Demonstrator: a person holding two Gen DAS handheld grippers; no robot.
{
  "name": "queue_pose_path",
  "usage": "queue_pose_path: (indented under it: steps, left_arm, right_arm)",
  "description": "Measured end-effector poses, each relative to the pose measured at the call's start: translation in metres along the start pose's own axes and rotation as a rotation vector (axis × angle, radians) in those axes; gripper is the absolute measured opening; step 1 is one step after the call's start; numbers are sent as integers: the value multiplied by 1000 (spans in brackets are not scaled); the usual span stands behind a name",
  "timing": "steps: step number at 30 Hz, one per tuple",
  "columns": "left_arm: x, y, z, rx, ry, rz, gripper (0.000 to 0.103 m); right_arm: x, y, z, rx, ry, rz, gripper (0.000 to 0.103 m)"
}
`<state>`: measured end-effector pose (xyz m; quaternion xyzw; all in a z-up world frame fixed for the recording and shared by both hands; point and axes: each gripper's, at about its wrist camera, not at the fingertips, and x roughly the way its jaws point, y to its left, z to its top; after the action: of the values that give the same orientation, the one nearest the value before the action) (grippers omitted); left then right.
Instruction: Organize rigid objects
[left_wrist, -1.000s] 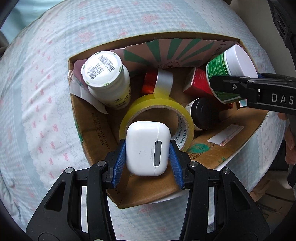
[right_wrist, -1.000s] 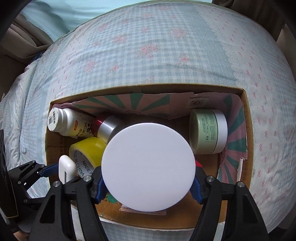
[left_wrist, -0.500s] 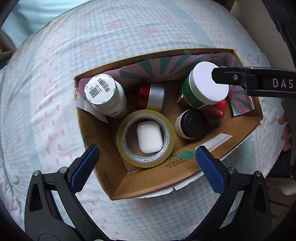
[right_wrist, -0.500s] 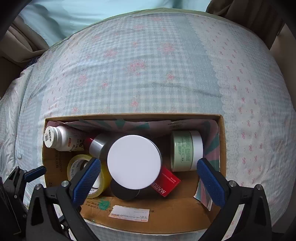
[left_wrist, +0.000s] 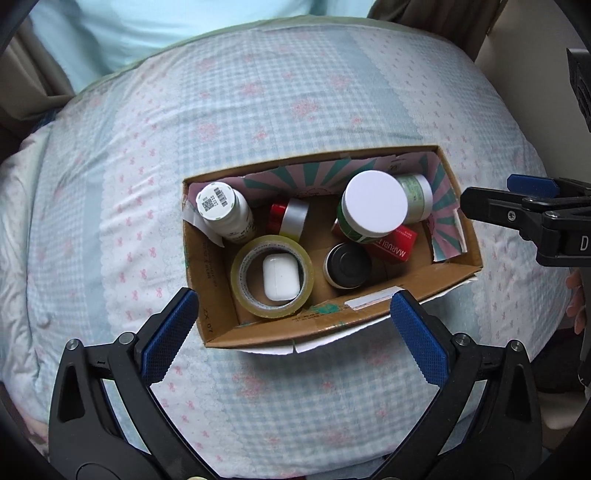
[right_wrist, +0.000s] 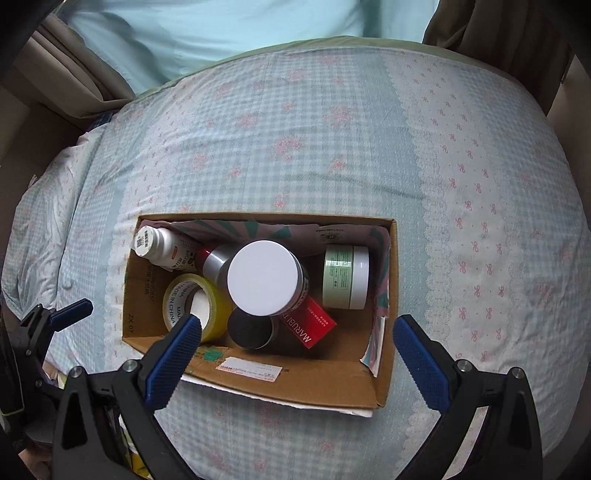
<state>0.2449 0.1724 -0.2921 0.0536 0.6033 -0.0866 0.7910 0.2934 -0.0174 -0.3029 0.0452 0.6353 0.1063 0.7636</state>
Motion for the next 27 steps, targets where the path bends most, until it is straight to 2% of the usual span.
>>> queue_pose_path:
  steps: [3,7,10,16,20,23,27]
  left_arm:
    - [-43,-16,0,-25,-62,18,103]
    - [-111,-39,0,-70,-155,32,103]
    - [-172,-58,0,-98,-271,30,103]
    - [-277,-91,-11,-113,-497,67,103]
    - [-314,-103,-29,-111,-585,26,103]
    - [-329,-112,-46,-90,-633,57,103]
    - [-340,-119,-67,-78,-674,56,103]
  right_arm:
    - [-42,-6,-6,-13,-13,9,103]
    - [-112,-15,-12,-52,-93,0,103]
    - [-172,-22,-20,-91,-184,-36,103]
    - [-279,-37,-51,-87,-366,-83,103]
    - [-325,-38,-79,-73,-471,-131,103]
    - [-345,-36,-101,-57,-536,-169,103]
    - [-361,-35,-122,-22,-594,-164,103]
